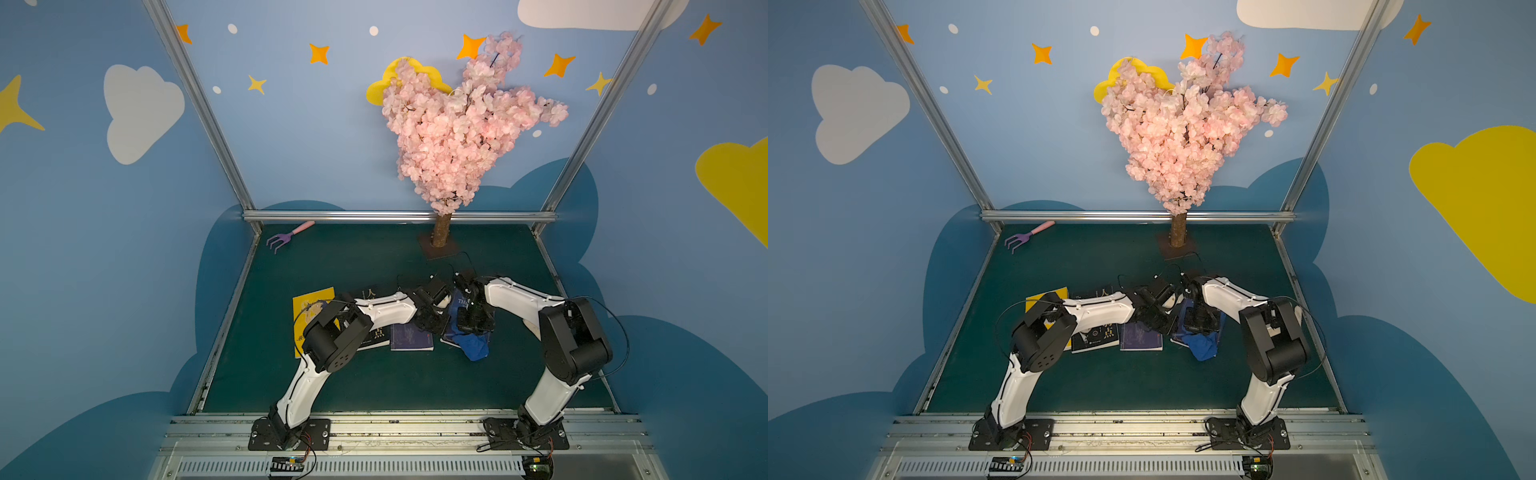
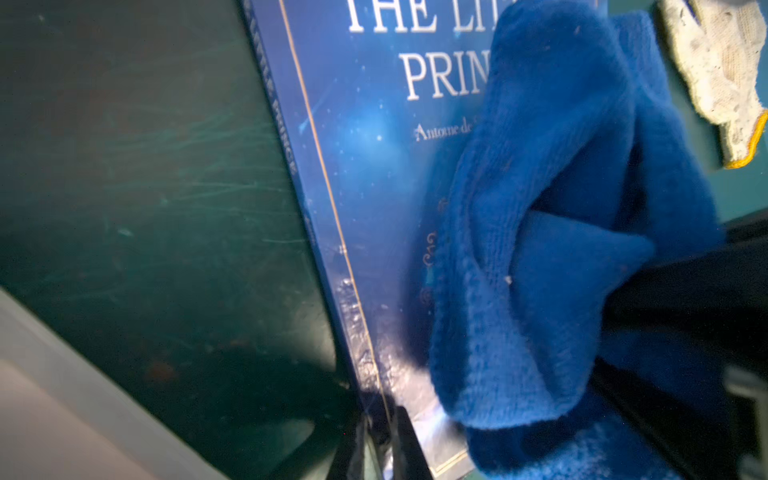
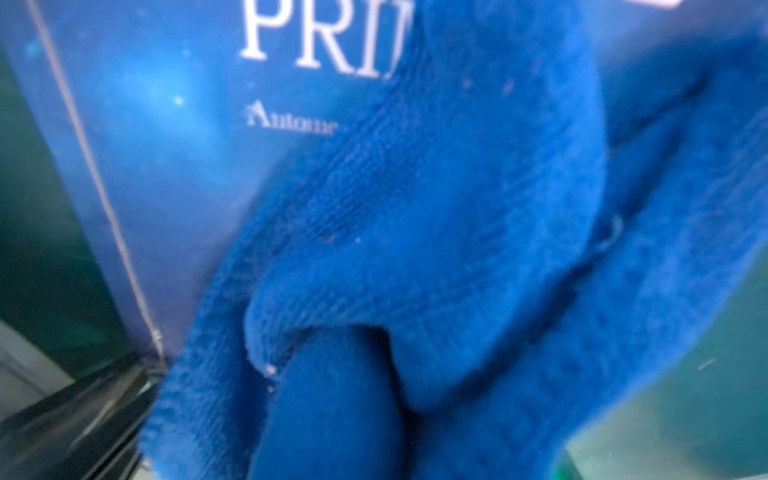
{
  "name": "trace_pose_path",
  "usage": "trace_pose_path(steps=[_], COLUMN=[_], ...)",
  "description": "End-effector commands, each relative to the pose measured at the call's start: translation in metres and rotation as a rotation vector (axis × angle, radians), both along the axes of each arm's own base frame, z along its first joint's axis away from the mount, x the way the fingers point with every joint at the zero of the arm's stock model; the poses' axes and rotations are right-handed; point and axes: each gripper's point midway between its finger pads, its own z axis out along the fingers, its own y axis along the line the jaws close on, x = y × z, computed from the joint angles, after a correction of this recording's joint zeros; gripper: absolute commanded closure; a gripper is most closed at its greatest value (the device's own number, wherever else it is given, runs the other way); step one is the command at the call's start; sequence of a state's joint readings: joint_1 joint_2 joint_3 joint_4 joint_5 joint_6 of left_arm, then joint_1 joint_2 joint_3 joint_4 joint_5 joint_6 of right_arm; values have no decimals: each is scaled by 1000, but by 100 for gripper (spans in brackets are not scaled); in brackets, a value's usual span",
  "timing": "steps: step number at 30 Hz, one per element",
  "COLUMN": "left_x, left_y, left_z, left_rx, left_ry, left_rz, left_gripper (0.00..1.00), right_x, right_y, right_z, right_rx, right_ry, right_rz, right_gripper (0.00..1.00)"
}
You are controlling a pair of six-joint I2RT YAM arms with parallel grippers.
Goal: Wipe the cover of the book
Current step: Wipe the dirt from the cover of the book.
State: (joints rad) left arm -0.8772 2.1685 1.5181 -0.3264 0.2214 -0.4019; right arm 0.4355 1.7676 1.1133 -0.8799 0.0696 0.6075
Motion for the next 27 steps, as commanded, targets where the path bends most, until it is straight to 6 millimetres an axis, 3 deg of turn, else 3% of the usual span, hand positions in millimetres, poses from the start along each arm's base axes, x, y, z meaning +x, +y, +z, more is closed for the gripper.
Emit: trace_pose_path(steps=[1,5,7,13,16,23,27], left_x=[-37,-36,-36,-36,-36,-36,-36], left_y=[20,20,22,22,21,22,23], left_z=[-44,-42,-43,-46,-45,-42,-42], left_rx=[125,125,132,137,133,135,137], left_ry=[140,131,128,134,137,125,126], left_rz=[-36,-38,-37,-37,-38,-39,-42], left_gripper=[86,86,86,86,86,86,87], right_x=[-16,-16,-18,-17,-13,-9,3], right_y=[-22,-55,-60,-8,0,-51,-57], right_z=[-22,-14,-14,-25,-23,-13,-13], right_rx=[-15,-9,-25,-45,-58,-59,-19], right_ry=[92,75,66,72,72,62,45], right_rz=[-71,-148,-165,-57,-25,-111,-145], right_gripper=[100,100,100,100,100,100,100])
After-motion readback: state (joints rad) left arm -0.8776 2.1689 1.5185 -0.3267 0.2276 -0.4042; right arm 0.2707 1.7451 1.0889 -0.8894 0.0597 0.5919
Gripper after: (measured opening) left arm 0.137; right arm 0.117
